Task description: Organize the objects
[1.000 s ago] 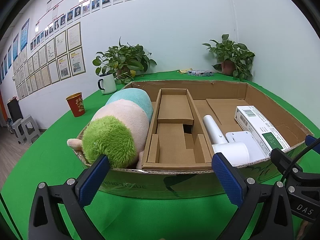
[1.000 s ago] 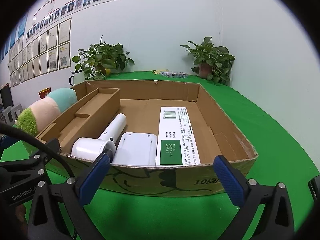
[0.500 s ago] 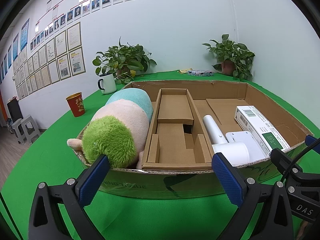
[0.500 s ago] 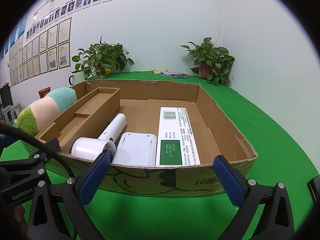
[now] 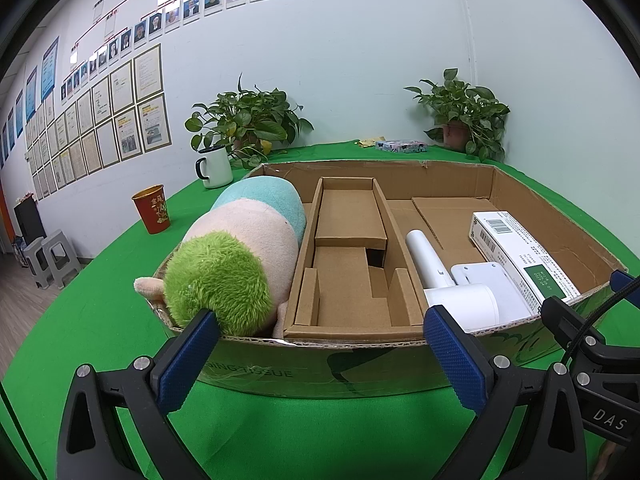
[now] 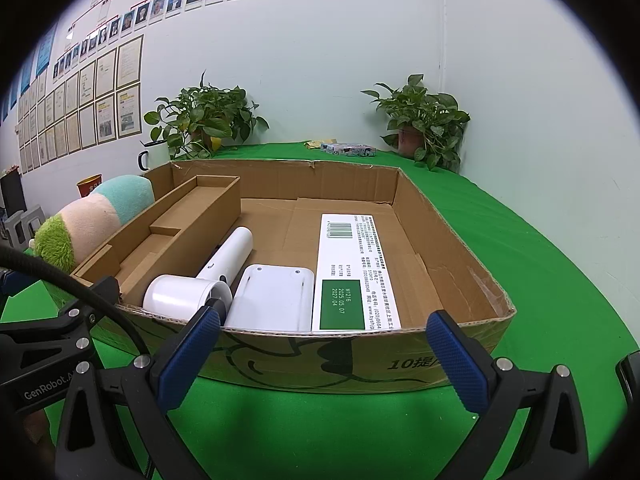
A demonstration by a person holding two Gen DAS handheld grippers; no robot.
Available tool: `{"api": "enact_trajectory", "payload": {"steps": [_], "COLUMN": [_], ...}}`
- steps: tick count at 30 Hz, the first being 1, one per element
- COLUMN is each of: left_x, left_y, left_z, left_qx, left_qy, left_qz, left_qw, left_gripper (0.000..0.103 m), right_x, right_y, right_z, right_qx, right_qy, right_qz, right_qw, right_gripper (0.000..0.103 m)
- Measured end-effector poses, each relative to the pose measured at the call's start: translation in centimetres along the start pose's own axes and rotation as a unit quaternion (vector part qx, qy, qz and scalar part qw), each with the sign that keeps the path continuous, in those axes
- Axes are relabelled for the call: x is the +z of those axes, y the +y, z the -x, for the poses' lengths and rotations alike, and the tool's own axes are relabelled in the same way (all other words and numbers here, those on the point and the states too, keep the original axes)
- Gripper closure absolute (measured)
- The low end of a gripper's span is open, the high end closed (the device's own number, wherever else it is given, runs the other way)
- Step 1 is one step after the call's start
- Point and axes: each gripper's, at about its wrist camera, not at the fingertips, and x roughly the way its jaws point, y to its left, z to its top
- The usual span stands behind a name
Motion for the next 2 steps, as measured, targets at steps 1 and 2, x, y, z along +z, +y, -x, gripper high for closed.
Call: {"api": "enact_trajectory", "payload": {"steps": [1,2], "left_x": [0.0,0.0], "left_y": [0.0,-0.01], "left_z": [0.01,0.01], "left_qx": [0.0,0.0], "left_qy": [0.0,0.0], "left_qz": [0.0,0.0], "left_qw": [1.0,1.0], "left_gripper": [0.0,0.0], "right_x": [0.0,0.0], "right_y": [0.0,0.0], "right_z": [0.0,0.01], "right_qx": [0.0,0.0], "right_qy": [0.0,0.0], "right_qz": [0.0,0.0], "right_qw": [1.0,1.0], "right_gripper": [0.0,0.0]}}
